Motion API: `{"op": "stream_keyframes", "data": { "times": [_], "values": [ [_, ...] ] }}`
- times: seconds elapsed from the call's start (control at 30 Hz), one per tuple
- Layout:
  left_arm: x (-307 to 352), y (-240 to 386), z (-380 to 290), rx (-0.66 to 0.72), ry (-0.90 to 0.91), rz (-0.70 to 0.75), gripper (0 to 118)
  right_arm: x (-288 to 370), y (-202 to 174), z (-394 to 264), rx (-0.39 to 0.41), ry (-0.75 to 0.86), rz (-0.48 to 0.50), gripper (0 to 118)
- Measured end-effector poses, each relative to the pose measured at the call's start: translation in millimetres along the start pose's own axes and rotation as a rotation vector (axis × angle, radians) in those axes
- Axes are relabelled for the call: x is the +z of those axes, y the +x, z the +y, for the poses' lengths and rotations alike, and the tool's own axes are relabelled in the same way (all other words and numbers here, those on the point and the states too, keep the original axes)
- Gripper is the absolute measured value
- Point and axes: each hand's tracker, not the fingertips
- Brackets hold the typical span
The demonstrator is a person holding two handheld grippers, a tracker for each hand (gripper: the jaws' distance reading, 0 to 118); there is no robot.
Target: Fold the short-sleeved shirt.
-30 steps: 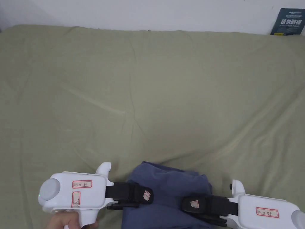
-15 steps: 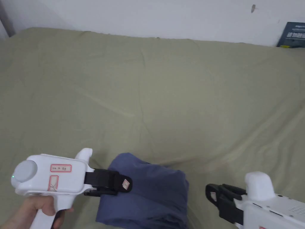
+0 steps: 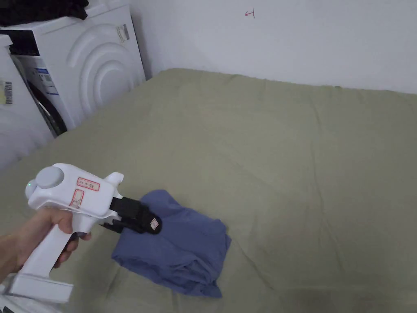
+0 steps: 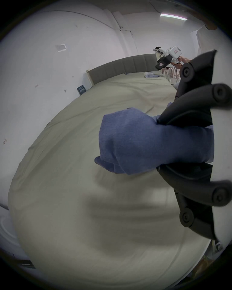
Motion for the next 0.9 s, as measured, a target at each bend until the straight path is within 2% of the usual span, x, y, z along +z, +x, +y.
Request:
{"op": "stream_keyframes", "data": {
  "times": [0.1, 0.2, 0.23, 0.27, 0.3, 0.37, 0.43, 0.53, 0.6, 0.63, 0.7, 0.73, 0.77, 0.8, 0.87, 0.9],
  "values": [
    [-1.7, -6.8, 22.9, 0.0, -0.025, 0.049, 27, -8.0, 2.8, 0.9, 0.003, -0.005, -0.036, 0],
    [-5.6, -5.2, 31.9, -0.027, -0.02, 0.04, 30, -13.8, 7.0, 2.1, -0.008, -0.012, -0.046, 0],
    [-6.4, -4.4, 33.5, -0.034, -0.017, 0.038, 42, -14.7, 8.9, 3.3, -0.013, -0.015, -0.046, 0],
    [-6.2, -5.6, 33.8, -0.019, 0.007, 0.063, 86, -14.5, 10.6, 3.8, -0.012, -0.017, -0.042, 0],
    [-6.1, -4.4, 34.4, -0.016, 0.013, 0.076, 118, -14.3, 13.4, 3.4, -0.007, -0.016, -0.046, 0],
    [-25.1, -0.7, 18.3, 0.023, 0.063, 0.076, 116, -11.2, 17.6, 5.6, 0.004, -0.021, -0.045, 0],
    [-12.7, 2.3, 21.8, 0.026, 0.116, 0.111, 117, -5.6, 21.6, 5.6, 0.009, -0.022, -0.025, 0],
    [23.0, 27.6, 14.7, -0.02, 0.151, 0.272, 118, 6.4, 22.9, 7.0, 0.017, -0.007, -0.022, 0],
    [27.7, 56.8, 0.1, -0.06, 0.194, 0.281, 112, 18.1, 22.2, 8.0, 0.031, 0.019, -0.02, 0],
    [28.2, 73.5, -8.5, -0.099, 0.214, 0.277, 104, 23.4, 22.6, 9.4, 0.035, 0.033, -0.024, 0],
    [33.9, 118.5, -30.4, -0.16, 0.26, 0.28, 57, 35.9, 20.2, 13.3, 0.05, 0.065, -0.061, 0],
    [30.3, 137.4, -40.4, -0.152, 0.295, 0.262, 42, 41.6, 19.3, 15.9, 0.068, 0.082, -0.08, 0],
    [20.4, 161.5, -47.9, -0.235, 0.285, 0.245, 26, 48.5, 17.8, 19.7, 0.09, 0.097, -0.098, 0],
    [17.7, 184.1, -63.7, -0.318, 0.361, 0.228, 0, 54.9, 16.5, 22.8, 0.108, 0.112, -0.114, 0],
    [-3.8, 231.8, -86.8, -0.343, 0.352, 0.274, 0, 66.6, 13.6, 30.8, 0.144, 0.145, -0.161, 0],
    [-15.4, 251.0, -103.2, -0.302, 0.319, 0.202, 0, 73.2, 11.7, 36.2, 0.167, 0.162, -0.186, 0]
  ]
}}
